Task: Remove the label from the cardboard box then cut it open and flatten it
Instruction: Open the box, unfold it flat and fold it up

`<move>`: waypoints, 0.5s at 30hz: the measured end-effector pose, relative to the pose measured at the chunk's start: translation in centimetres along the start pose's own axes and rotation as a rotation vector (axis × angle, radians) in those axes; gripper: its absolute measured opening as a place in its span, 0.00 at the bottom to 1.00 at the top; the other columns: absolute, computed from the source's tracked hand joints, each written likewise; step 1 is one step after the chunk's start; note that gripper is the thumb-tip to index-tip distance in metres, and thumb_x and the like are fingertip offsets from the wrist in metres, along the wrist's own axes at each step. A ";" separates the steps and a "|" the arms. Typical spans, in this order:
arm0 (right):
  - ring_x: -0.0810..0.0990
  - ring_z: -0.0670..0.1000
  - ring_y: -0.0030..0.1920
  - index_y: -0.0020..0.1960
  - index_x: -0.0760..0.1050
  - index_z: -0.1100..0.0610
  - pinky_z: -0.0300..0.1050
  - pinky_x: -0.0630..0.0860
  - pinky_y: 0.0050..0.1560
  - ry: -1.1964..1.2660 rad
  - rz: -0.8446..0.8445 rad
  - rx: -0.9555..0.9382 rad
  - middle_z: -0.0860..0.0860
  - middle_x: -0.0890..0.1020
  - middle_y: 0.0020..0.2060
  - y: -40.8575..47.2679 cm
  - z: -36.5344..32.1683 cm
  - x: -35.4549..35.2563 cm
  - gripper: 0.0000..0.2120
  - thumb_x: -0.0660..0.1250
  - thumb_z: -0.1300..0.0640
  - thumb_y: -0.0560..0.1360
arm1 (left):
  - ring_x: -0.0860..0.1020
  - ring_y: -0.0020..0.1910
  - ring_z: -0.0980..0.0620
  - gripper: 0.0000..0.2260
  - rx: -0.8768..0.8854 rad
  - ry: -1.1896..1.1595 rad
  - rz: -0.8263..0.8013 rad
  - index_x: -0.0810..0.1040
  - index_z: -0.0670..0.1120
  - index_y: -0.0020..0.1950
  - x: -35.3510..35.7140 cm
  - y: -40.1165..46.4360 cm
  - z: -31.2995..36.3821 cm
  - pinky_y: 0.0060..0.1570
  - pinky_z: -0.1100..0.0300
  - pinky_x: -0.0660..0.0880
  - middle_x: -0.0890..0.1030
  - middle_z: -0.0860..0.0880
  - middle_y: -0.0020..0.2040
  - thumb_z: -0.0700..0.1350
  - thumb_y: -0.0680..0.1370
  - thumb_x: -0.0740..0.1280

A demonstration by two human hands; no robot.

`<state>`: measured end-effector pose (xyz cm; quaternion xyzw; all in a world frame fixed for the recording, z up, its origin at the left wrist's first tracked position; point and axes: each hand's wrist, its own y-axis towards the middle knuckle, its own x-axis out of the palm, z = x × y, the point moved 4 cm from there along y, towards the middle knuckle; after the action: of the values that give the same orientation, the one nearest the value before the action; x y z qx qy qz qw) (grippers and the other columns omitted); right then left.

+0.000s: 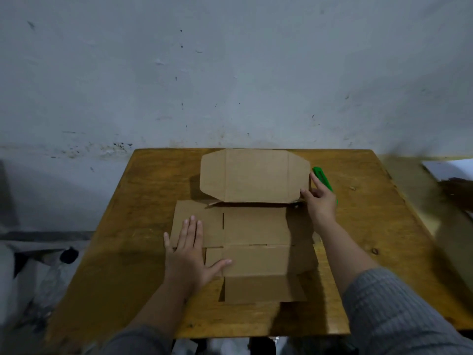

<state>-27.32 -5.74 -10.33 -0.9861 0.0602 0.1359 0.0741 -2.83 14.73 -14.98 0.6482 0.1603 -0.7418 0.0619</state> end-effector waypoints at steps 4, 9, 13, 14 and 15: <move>0.79 0.52 0.53 0.68 0.70 0.48 0.46 0.74 0.57 0.045 0.022 -0.003 0.58 0.82 0.51 -0.6 0.1 -0.5 0.26 0.69 0.63 0.73 | 0.33 0.75 0.49 0.49 -0.077 -0.065 0.081 0.30 0.45 0.74 -2.2 1.0 0.6 0.71 0.38 0.35 0.33 0.47 0.76 0.78 0.67 0.41; 0.79 0.52 0.48 0.67 0.71 0.50 0.45 0.75 0.50 0.027 0.046 -0.009 0.57 0.82 0.46 -0.6 -0.2 -0.8 0.25 0.70 0.64 0.72 | 0.38 0.76 0.49 0.36 0.102 -0.014 0.406 0.41 0.48 0.77 -9.6 5.7 4.0 0.73 0.43 0.38 0.39 0.46 0.78 0.68 0.77 0.44; 0.79 0.51 0.45 0.66 0.72 0.51 0.46 0.76 0.49 0.044 0.039 -0.023 0.56 0.80 0.42 -0.9 0.1 -1.1 0.25 0.70 0.65 0.71 | 0.41 0.77 0.50 0.31 0.277 0.069 0.350 0.49 0.52 0.78 -12.7 10.3 7.4 0.74 0.42 0.43 0.43 0.48 0.79 0.62 0.79 0.52; 0.79 0.51 0.44 0.65 0.72 0.51 0.45 0.76 0.47 0.056 0.034 -0.022 0.57 0.80 0.42 -0.9 0.3 -1.2 0.24 0.70 0.66 0.71 | 0.41 0.77 0.51 0.32 0.291 0.076 0.310 0.48 0.52 0.78 -12.8 11.3 7.9 0.74 0.42 0.44 0.44 0.48 0.79 0.62 0.79 0.54; 0.79 0.52 0.44 0.64 0.73 0.52 0.45 0.75 0.46 0.069 0.030 -0.026 0.56 0.80 0.41 -0.9 0.5 -1.2 0.24 0.70 0.66 0.71 | 0.41 0.77 0.51 0.34 0.301 0.072 0.273 0.46 0.52 0.78 -12.9 12.1 8.3 0.74 0.42 0.44 0.44 0.49 0.79 0.62 0.78 0.56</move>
<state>-28.49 -4.63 -10.31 -0.9901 0.0759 0.1036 0.0573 -5.09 -0.82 -3.36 0.6920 -0.0395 -0.7184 0.0586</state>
